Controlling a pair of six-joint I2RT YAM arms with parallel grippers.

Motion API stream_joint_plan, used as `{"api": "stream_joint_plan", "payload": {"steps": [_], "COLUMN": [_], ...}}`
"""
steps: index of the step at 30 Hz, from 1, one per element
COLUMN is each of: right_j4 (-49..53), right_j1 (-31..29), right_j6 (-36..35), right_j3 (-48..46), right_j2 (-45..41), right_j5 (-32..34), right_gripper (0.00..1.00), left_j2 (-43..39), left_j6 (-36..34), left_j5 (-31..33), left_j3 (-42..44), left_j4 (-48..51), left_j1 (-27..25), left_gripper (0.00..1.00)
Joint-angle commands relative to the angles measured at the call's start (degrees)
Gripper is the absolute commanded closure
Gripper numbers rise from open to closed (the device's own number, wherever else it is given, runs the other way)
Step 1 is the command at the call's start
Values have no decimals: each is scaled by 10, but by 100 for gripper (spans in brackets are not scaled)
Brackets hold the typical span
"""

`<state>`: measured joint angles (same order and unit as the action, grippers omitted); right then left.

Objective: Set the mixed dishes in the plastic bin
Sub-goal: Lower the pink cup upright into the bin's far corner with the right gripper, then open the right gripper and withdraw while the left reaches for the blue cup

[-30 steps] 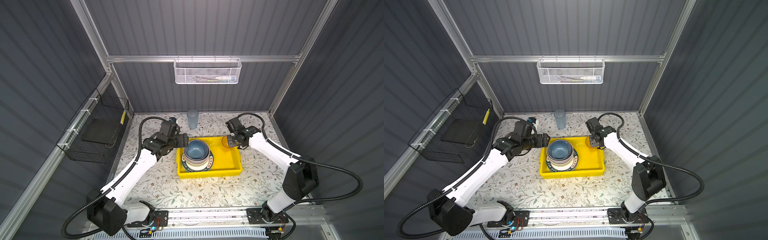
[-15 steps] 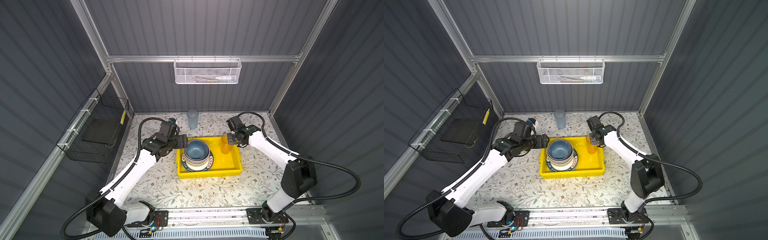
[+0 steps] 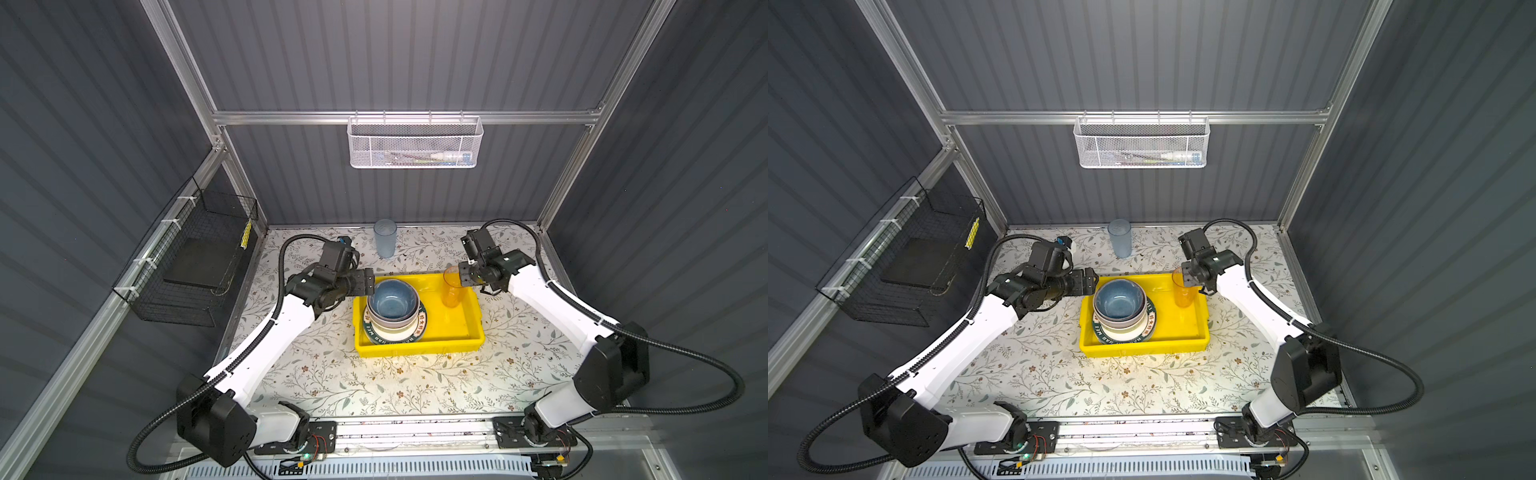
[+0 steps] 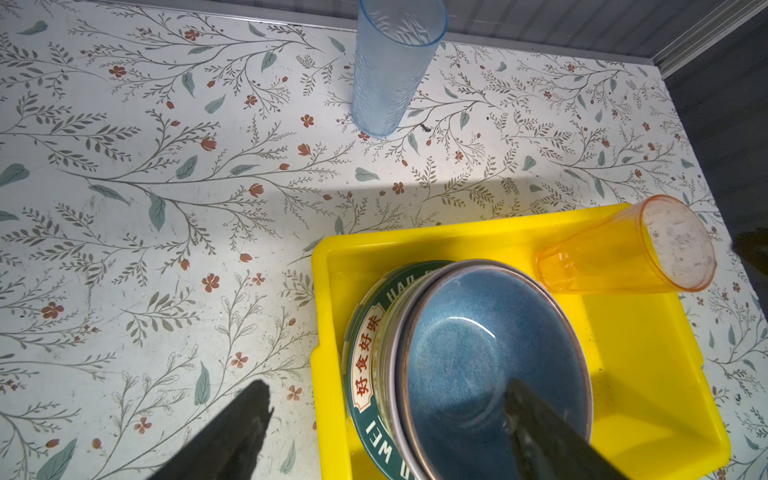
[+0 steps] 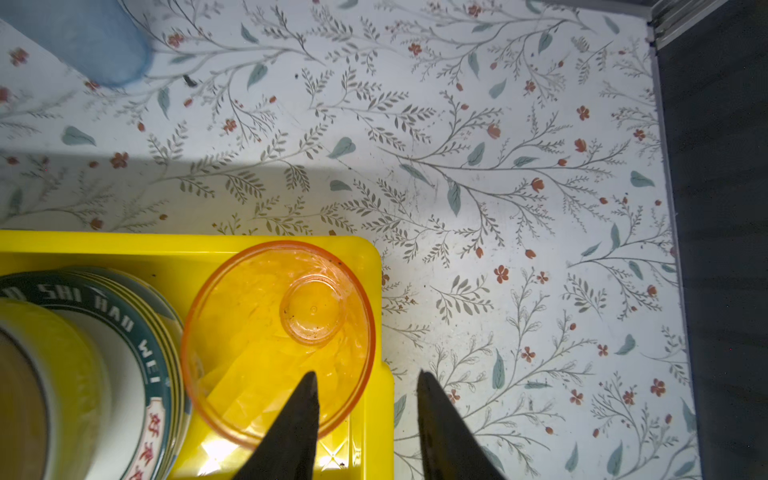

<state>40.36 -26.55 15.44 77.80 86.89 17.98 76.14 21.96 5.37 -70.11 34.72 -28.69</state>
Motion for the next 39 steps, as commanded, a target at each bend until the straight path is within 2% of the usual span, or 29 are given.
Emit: {"api": "stream_joint_plan", "payload": {"steps": [1, 6, 10, 16, 24, 32, 39], "right_j4": [-6, -41, -71, -91, -101, -104, -120], "right_j1": [2, 2, 2, 3, 2, 2, 2], "right_j6": [-1, -12, -7, -21, -28, -22, -14], "right_j3": [-19, -72, -127, -190, -261, -293, -309], "right_j2": [-46, -131, -209, -301, -353, -372, -366], "right_j5": [-18, -90, -125, -193, -225, -223, -230], "right_gripper": [54, 35, 24, 12, 9, 8, 8], "left_j2": [21, 69, 113, 195, 321, 425, 493], "left_j6": [-18, -28, -34, -36, -52, -64, -65], "left_j5": [-7, -11, -17, -79, -109, -124, -135], "left_j3": [-42, -102, -158, -218, -353, -465, -505], "left_j4": [2, 15, 20, 11, 53, 81, 44], "left_j1": [6, 11, 25, 69, 89, 89, 91], "left_gripper": [11, 15, 17, 24, 33, 36, 37]}}
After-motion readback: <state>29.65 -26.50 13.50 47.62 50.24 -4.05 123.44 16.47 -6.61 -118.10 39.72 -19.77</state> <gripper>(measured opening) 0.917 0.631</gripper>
